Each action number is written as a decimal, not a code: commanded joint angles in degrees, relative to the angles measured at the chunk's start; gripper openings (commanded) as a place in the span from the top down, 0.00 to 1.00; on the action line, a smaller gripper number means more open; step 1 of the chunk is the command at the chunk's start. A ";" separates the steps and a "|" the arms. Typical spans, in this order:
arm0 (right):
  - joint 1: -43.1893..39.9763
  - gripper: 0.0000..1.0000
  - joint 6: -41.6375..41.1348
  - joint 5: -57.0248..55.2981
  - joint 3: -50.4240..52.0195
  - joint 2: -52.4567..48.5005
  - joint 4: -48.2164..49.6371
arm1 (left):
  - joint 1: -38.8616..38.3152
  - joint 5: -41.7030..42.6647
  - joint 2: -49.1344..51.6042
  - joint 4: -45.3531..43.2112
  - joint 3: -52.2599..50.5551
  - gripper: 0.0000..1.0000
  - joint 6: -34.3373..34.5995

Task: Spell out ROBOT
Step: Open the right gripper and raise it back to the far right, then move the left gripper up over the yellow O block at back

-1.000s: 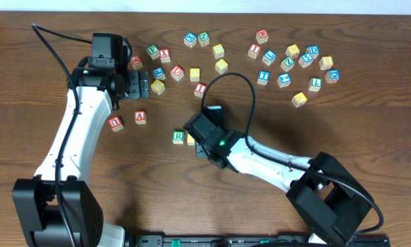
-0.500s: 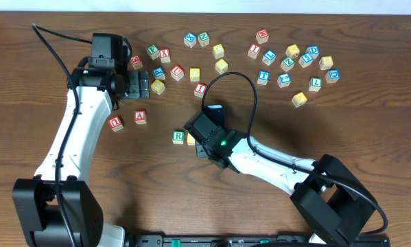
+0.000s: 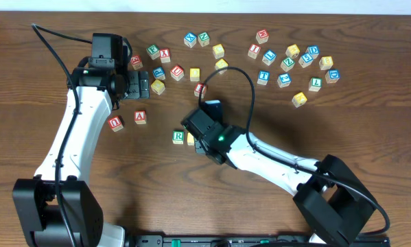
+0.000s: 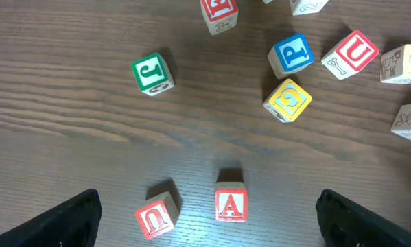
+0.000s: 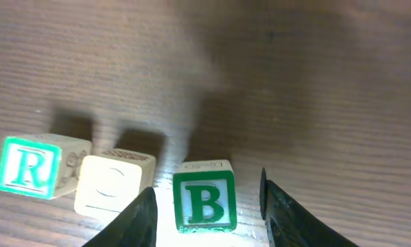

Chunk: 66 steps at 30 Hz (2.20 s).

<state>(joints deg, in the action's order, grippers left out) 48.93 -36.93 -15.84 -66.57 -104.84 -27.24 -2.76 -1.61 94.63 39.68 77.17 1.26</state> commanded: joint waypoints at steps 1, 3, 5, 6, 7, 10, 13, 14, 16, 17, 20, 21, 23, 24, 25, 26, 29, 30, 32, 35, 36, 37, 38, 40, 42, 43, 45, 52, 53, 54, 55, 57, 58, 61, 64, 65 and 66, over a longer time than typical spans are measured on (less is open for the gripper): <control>-0.24 0.55 2.43 -3.63 -4.59 1.36 -1.92 | 0.24 0.11 0.20 0.15 0.09 0.02 -0.37; -0.24 0.54 3.91 -4.57 -6.84 1.36 -3.04 | 0.24 0.13 0.20 0.15 0.09 0.02 -0.37; -0.26 0.52 5.14 -5.81 -9.01 1.36 -3.93 | 0.24 0.13 0.20 0.15 0.09 0.02 -0.37; -0.33 0.51 6.19 -6.69 -10.60 1.36 -4.61 | 0.24 0.13 0.20 0.15 0.09 0.02 -0.37; -0.44 0.51 6.75 -6.80 -11.32 1.36 -4.92 | 0.24 0.13 0.20 0.15 0.09 0.02 -0.37; -1.46 0.48 9.88 -6.75 -14.80 1.36 -6.34 | 0.24 0.11 0.20 0.13 0.09 0.02 -0.37; -3.50 0.47 13.22 -6.75 -18.69 1.36 -8.37 | 0.24 0.13 0.20 0.15 0.09 0.02 -0.37; -4.48 0.47 14.78 -6.73 -20.09 1.36 -9.09 | 0.24 0.13 0.20 0.15 0.09 0.02 -0.37; -6.38 0.46 17.11 -6.73 -22.49 1.36 -10.34 | 0.24 0.13 0.20 0.15 0.09 0.02 -0.37; -7.50 0.45 18.29 -6.67 -23.63 1.36 -10.82 | 0.24 0.13 0.20 0.15 0.09 0.02 -0.37; -11.28 0.41 22.16 -6.25 -26.67 1.36 -11.69 | 0.24 0.13 0.20 0.15 0.09 0.02 -0.37; -12.57 0.39 23.58 -6.27 -27.45 1.36 -11.67 | 0.24 0.13 0.20 0.15 0.09 0.02 -0.37; -15.32 0.36 26.18 -6.23 -28.92 1.36 -11.78 | 0.24 0.13 0.20 0.15 0.09 0.02 -0.37; -17.00 0.35 27.78 -6.05 -29.66 1.36 -11.85 | 0.24 0.13 0.20 0.15 0.09 0.02 -0.37; -18.47 0.34 29.00 -5.88 -30.34 1.36 -12.04 | 0.24 0.11 0.20 0.15 0.09 0.02 -0.37; -20.02 0.33 30.64 -5.31 -31.04 1.36 -12.28 | 0.24 0.13 0.20 0.13 0.09 0.02 -0.37; -25.14 0.30 34.60 -2.10 -32.83 1.36 -12.85 | 0.24 0.11 0.20 0.15 0.09 0.02 -0.37; -26.91 0.29 34.69 -0.90 -33.40 1.36 -12.85 | 0.24 0.11 0.20 0.15 0.09 0.02 -0.37; -30.53 0.26 35.23 4.44 -34.29 1.36 -12.87 | 0.24 0.11 0.20 0.15 0.09 0.02 -0.37; -36.24 0.22 38.25 12.87 -34.80 1.36 -12.59 | 0.24 0.13 0.20 0.15 0.09 0.02 -0.37; -37.83 0.22 39.04 14.40 -34.80 1.36 -12.57 | 0.24 0.11 0.20 0.15 0.09 0.02 -0.37; -39.54 0.21 39.41 15.19 -34.80 1.36 -12.61 | 0.24 0.11 0.20 0.13 0.09 0.02 -0.39; -40.70 0.20 39.41 15.41 -34.80 1.36 -12.59 | 0.24 0.11 0.20 0.13 0.09 0.02 -0.39; -43.21 0.17 40.19 15.47 -34.80 1.36 -12.55 | 0.24 0.11 0.20 0.13 0.09 0.02 -0.37; -44.92 0.12 42.58 16.41 -34.80 1.36 -12.50 | 0.24 0.11 0.20 -0.33 0.09 0.02 -0.39; -45.51 0.11 43.28 16.76 -34.80 1.36 -12.52 | 0.24 0.11 0.20 -1.03 0.09 0.02 -0.37; -46.45 0.04 43.28 17.11 -34.80 1.36 -12.57 | 0.17 0.17 0.20 -2.05 0.09 0.02 0.07; -46.69 0.01 51.65 20.92 -34.80 1.36 -14.62 | 0.17 0.15 0.20 -2.03 0.09 0.02 0.26; -46.71 0.01 51.80 20.94 -34.80 1.36 -14.78 | 0.17 0.17 0.20 -2.03 0.09 0.02 0.26; -46.69 0.01 51.80 20.94 -34.80 1.36 -14.86 | 0.17 0.26 0.20 -2.03 0.09 0.02 0.28; -46.69 0.01 51.80 20.96 -34.80 1.33 -14.99 | 0.17 1.44 0.20 -2.03 0.09 0.02 0.26; -46.69 0.01 51.82 20.94 -34.80 1.33 -14.97 | 0.17 4.96 0.20 -2.38 0.09 0.02 0.26; -46.71 0.01 51.82 20.94 -34.80 1.33 -14.99 | 0.17 6.93 0.20 -2.84 0.09 0.02 0.26; -46.73 0.01 51.80 20.92 -34.80 1.33 -14.99 | 0.07 9.81 0.20 -5.27 0.09 0.02 2.16; -47.12 0.01 51.82 20.92 -34.80 1.33 -14.95 | -0.59 9.79 0.20 -8.00 0.09 0.08 5.31; -47.30 0.01 51.82 20.90 -34.80 1.33 -14.91 | -0.98 9.79 0.20 -8.83 0.09 0.08 6.03; -47.60 0.01 51.82 20.90 -34.80 1.33 -14.73 | -1.55 9.81 0.20 -9.64 0.09 0.08 6.62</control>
<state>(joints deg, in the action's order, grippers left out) 2.17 14.00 4.36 -100.22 -104.84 -42.19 -3.14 6.26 94.63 31.55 77.17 4.43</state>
